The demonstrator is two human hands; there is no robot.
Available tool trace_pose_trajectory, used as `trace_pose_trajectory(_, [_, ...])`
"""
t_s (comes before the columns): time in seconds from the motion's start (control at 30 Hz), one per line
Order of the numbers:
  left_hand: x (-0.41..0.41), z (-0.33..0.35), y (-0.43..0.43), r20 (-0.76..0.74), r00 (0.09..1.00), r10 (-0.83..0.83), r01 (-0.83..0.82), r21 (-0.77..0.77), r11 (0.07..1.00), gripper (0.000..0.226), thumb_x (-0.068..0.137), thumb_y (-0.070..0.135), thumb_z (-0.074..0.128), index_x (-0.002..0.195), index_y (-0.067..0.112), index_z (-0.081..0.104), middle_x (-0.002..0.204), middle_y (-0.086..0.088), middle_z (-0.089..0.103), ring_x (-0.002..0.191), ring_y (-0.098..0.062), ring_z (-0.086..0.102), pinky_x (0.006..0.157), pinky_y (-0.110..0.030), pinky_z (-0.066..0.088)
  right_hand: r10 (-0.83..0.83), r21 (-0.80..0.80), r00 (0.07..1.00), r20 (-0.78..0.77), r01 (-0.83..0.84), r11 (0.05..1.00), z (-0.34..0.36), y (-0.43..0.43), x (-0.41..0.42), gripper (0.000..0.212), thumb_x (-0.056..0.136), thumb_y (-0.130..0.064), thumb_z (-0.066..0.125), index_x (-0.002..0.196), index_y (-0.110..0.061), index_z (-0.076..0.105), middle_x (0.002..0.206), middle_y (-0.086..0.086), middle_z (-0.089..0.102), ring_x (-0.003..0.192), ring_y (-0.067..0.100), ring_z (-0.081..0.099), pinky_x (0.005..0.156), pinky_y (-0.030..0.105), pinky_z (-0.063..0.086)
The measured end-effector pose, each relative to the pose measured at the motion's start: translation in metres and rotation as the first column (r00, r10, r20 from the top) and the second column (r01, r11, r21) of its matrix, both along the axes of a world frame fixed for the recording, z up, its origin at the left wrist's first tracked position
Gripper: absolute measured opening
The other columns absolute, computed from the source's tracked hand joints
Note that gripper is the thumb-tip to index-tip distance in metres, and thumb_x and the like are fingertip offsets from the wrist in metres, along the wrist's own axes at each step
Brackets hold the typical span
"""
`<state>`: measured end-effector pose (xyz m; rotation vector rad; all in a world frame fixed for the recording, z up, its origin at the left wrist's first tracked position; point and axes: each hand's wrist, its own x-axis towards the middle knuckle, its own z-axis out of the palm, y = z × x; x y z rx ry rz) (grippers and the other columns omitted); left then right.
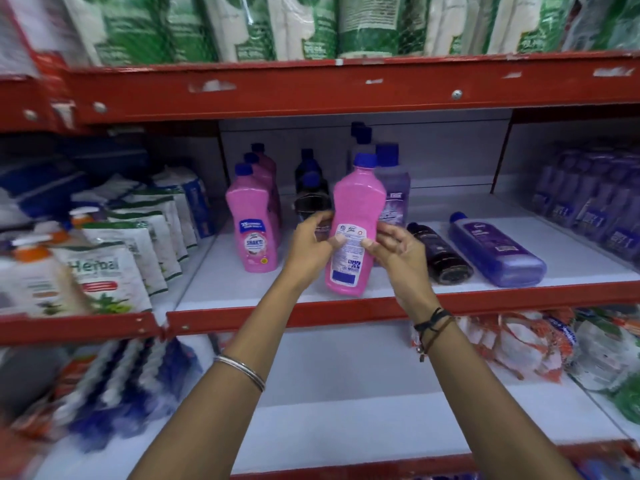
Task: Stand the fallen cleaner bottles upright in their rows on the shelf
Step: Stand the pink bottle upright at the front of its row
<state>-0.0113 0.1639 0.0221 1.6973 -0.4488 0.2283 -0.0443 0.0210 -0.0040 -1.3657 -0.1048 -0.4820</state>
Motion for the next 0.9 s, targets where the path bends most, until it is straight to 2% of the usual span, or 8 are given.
trace_pose_trajectory(0.2, [0.001,-0.010,0.064,0.072,0.989,0.130,-0.130,-0.012,0.991,0.039,0.081,0.002,0.063,0.119,0.007,0.054,0.102,-0.002,0.062,0.083,-0.002,0.058,0.067,-0.007,0.049,0.103,-0.028,0.995,0.017,-0.103,0.994,-0.003,0.063,0.017,0.043,0.083,0.000,0.063,0.124,-0.001,0.050,0.111,0.013,0.066,0.086,0.008,0.068,0.072,0.018,0.056])
trace_pose_trajectory(0.4, [0.007,-0.023,0.115,0.078,0.967,0.242,-0.240,-0.034,0.970,0.040,0.082,0.003,0.061,0.120,0.010,0.053,0.107,-0.002,0.060,0.089,-0.014,0.060,0.075,-0.024,0.052,0.183,-0.100,0.983,0.007,-0.181,0.978,-0.010,0.115,0.034,0.043,0.084,-0.004,0.064,0.124,-0.005,0.051,0.109,0.008,0.067,0.092,0.011,0.068,0.077,0.021,0.057])
trace_pose_trajectory(0.5, [0.011,-0.029,0.133,0.058,0.961,0.271,-0.271,-0.021,0.962,0.041,0.083,0.006,0.062,0.123,0.010,0.051,0.110,-0.003,0.059,0.094,-0.016,0.059,0.071,-0.019,0.050,0.199,-0.113,0.980,0.001,-0.198,0.974,-0.016,0.133,0.043,0.042,0.083,-0.003,0.064,0.123,-0.005,0.050,0.110,0.009,0.066,0.094,0.013,0.066,0.078,0.021,0.056])
trace_pose_trajectory(0.63, [0.016,-0.039,0.150,0.047,0.960,0.277,-0.276,-0.021,0.961,0.041,0.084,0.008,0.062,0.123,0.010,0.050,0.115,-0.002,0.058,0.090,-0.004,0.057,0.069,-0.014,0.047,0.211,-0.125,0.977,0.008,-0.209,0.970,-0.026,0.150,0.052,0.044,0.084,-0.001,0.063,0.125,-0.001,0.048,0.111,0.011,0.065,0.095,0.012,0.066,0.081,0.022,0.056])
trace_pose_trajectory(0.7, [0.018,-0.041,0.153,0.046,0.961,0.272,-0.271,-0.023,0.962,0.040,0.084,0.009,0.062,0.123,0.010,0.050,0.115,-0.001,0.057,0.092,-0.006,0.057,0.070,-0.013,0.047,0.206,-0.131,0.979,0.013,-0.202,0.971,-0.030,0.153,0.055,0.044,0.084,-0.003,0.063,0.126,-0.001,0.048,0.111,0.008,0.065,0.095,0.009,0.066,0.081,0.020,0.055])
trace_pose_trajectory(0.8, [0.024,-0.047,0.159,0.059,0.966,0.251,-0.250,-0.016,0.968,0.038,0.086,0.018,0.061,0.122,0.011,0.052,0.119,-0.002,0.058,0.098,-0.012,0.059,0.077,-0.016,0.050,0.114,-0.153,0.993,0.017,-0.110,0.982,-0.036,0.156,0.059,0.041,0.083,-0.009,0.066,0.121,-0.003,0.052,0.110,0.006,0.065,0.097,0.013,0.064,0.082,0.017,0.054])
trace_pose_trajectory(0.87, [0.026,-0.051,0.162,0.047,0.974,0.222,-0.220,-0.034,0.975,0.033,0.092,0.027,0.051,0.121,0.014,0.055,0.121,-0.006,0.060,0.099,-0.014,0.062,0.085,-0.029,0.054,-0.023,-0.144,1.000,0.014,0.025,0.989,-0.039,0.157,0.061,0.032,0.082,-0.011,0.068,0.111,-0.007,0.055,0.100,0.001,0.063,0.092,0.013,0.061,0.076,0.011,0.052])
trace_pose_trajectory(0.9, [0.025,-0.052,0.163,0.026,0.978,0.206,-0.204,-0.059,0.977,0.030,0.095,0.025,0.045,0.120,0.014,0.056,0.118,-0.008,0.062,0.094,-0.013,0.063,0.084,-0.032,0.055,-0.087,-0.148,0.996,0.019,0.089,0.985,-0.040,0.157,0.062,0.027,0.082,-0.011,0.068,0.105,-0.008,0.056,0.094,-0.002,0.062,0.087,0.013,0.059,0.073,0.010,0.051])
